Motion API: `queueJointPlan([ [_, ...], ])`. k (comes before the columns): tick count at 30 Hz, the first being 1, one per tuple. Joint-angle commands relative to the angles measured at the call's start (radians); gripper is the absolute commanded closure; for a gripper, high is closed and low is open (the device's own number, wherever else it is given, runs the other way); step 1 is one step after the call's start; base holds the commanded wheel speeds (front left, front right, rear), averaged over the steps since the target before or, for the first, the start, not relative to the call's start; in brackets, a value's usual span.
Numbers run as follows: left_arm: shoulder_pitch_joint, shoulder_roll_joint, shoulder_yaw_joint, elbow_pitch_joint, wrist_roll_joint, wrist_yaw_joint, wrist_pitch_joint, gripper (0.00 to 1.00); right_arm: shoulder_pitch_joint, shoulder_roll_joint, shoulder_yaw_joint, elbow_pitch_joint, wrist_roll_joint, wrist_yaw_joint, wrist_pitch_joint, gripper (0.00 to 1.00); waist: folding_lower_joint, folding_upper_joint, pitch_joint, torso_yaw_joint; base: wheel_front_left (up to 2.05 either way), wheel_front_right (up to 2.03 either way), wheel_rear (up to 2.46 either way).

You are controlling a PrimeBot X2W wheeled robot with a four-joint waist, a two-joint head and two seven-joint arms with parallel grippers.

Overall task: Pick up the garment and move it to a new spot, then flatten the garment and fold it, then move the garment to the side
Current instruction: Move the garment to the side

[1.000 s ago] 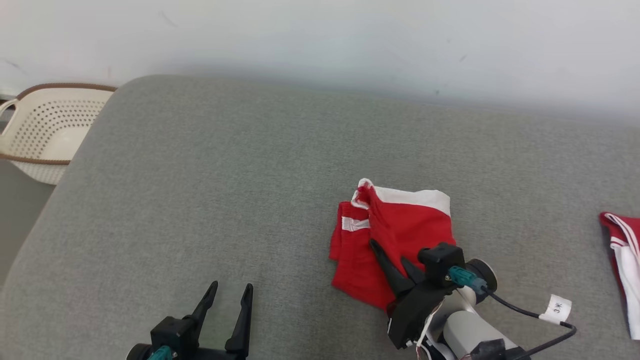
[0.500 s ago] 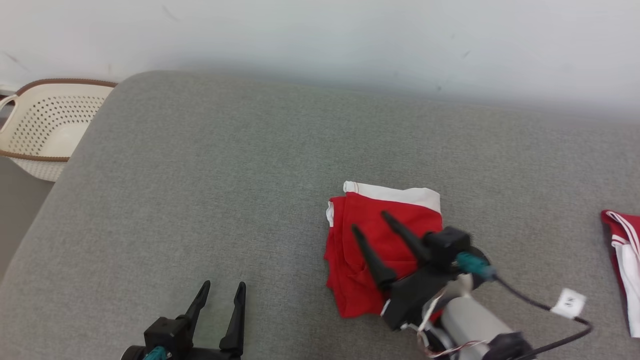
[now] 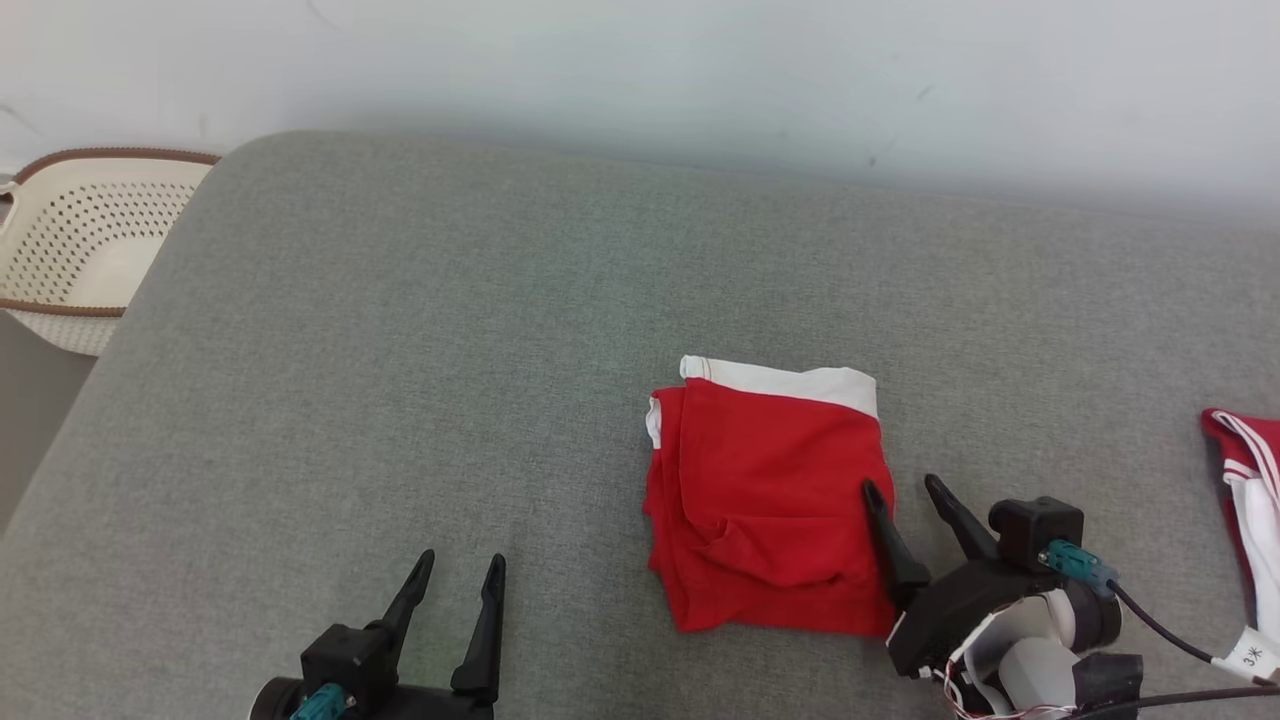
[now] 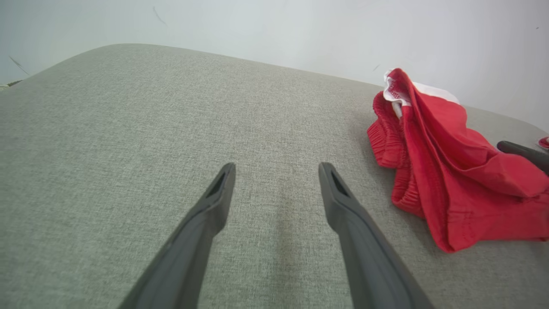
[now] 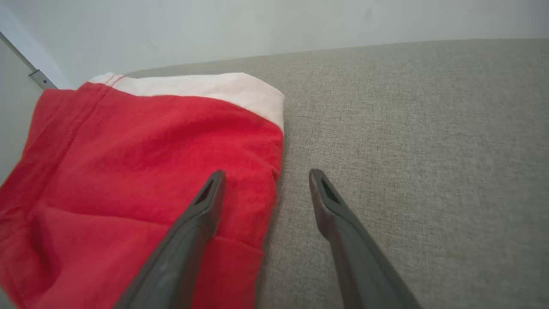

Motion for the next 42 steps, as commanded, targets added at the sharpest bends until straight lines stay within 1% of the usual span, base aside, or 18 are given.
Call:
queueJointPlan([
  [1, -0.008, 0.001, 0.001, 0.000, 0.009, 0.000, 0.000, 0.00, 0.001, 0.002, -0.003, 0.011, -0.009, 0.000, 0.000, 0.00, 0.0000, 0.0000, 0.003, 0.007, 0.00, 0.00, 0.00],
  [7, -0.009, 0.002, -0.005, -0.004, 0.016, 0.003, 0.000, 0.00, -0.007, 0.029, -0.034, 0.067, 0.007, 0.000, 0.000, 0.00, 0.0000, 0.0000, 0.009, 0.025, 0.00, 0.00, 0.00],
  [11, -0.010, 0.001, -0.008, -0.005, 0.020, 0.003, 0.000, 0.00, -0.015, 0.050, -0.010, 0.082, 0.042, 0.000, 0.000, 0.00, 0.0000, 0.0000, 0.012, 0.034, 0.00, 0.00, 0.00],
  [16, -0.012, 0.001, -0.011, -0.008, 0.024, 0.004, 0.000, 0.00, -0.027, 0.044, 0.009, 0.103, 0.088, 0.000, 0.001, 0.00, 0.0000, 0.0000, 0.015, 0.041, 0.00, 0.00, 0.00],
  [17, -0.012, 0.001, -0.012, -0.007, 0.025, 0.004, 0.000, 0.00, -0.031, 0.043, 0.009, 0.109, 0.096, 0.000, 0.001, 0.14, 0.0000, 0.0000, 0.015, 0.042, 0.00, 0.00, 0.00],
  [19, -0.013, 0.001, -0.013, -0.006, 0.027, 0.004, 0.000, 0.00, -0.034, 0.041, 0.010, 0.121, 0.110, 0.000, 0.001, 0.77, 0.0000, 0.0000, 0.013, 0.043, 0.00, 0.00, 0.00],
  [20, -0.013, 0.001, -0.014, -0.005, 0.027, 0.004, 0.000, 0.00, -0.033, 0.041, 0.011, 0.126, 0.118, 0.000, 0.001, 1.00, 0.0000, 0.0000, 0.013, 0.044, 0.00, 0.00, 0.00],
  [23, -0.011, 0.001, -0.014, -0.003, 0.027, 0.003, 0.000, 0.00, -0.039, 0.035, 0.018, 0.120, 0.128, 0.000, 0.000, 1.00, 0.0000, 0.0000, 0.006, 0.044, 0.00, 0.00, 0.00],
  [27, 0.002, 0.001, -0.007, -0.002, 0.029, 0.001, 0.000, 0.00, -0.026, 0.020, 0.006, 0.062, 0.100, 0.000, 0.000, 1.00, 0.0000, 0.0000, -0.011, 0.037, 0.00, 0.00, 0.00],
  [35, 0.031, 0.001, 0.005, -0.011, 0.015, -0.005, 0.000, 0.00, 0.047, -0.007, 0.005, -0.136, -0.044, 0.000, 0.000, 1.00, 0.0000, 0.0000, -0.064, -0.004, 0.00, 0.00, 0.00],
  [36, 0.031, 0.001, 0.005, -0.011, 0.015, -0.005, 0.000, 0.00, 0.047, -0.007, 0.005, -0.136, -0.044, 0.000, 0.000, 1.00, 0.0000, 0.0000, -0.064, -0.004, 0.00, 0.00, 0.00],
  [39, 0.036, 0.001, 0.000, -0.017, 0.012, -0.008, 0.000, 0.00, 0.085, -0.006, 0.008, -0.209, -0.089, 0.000, 0.000, 1.00, 0.0000, 0.0000, -0.084, -0.026, 0.00, 0.00, 0.00],
  [42, 0.052, 0.001, -0.005, -0.020, 0.009, -0.009, 0.000, 0.00, 0.123, -0.006, 0.012, -0.251, -0.116, 0.000, 0.000, 1.00, 0.0000, 0.0000, -0.101, -0.052, 0.00, 0.00, 0.00],
])
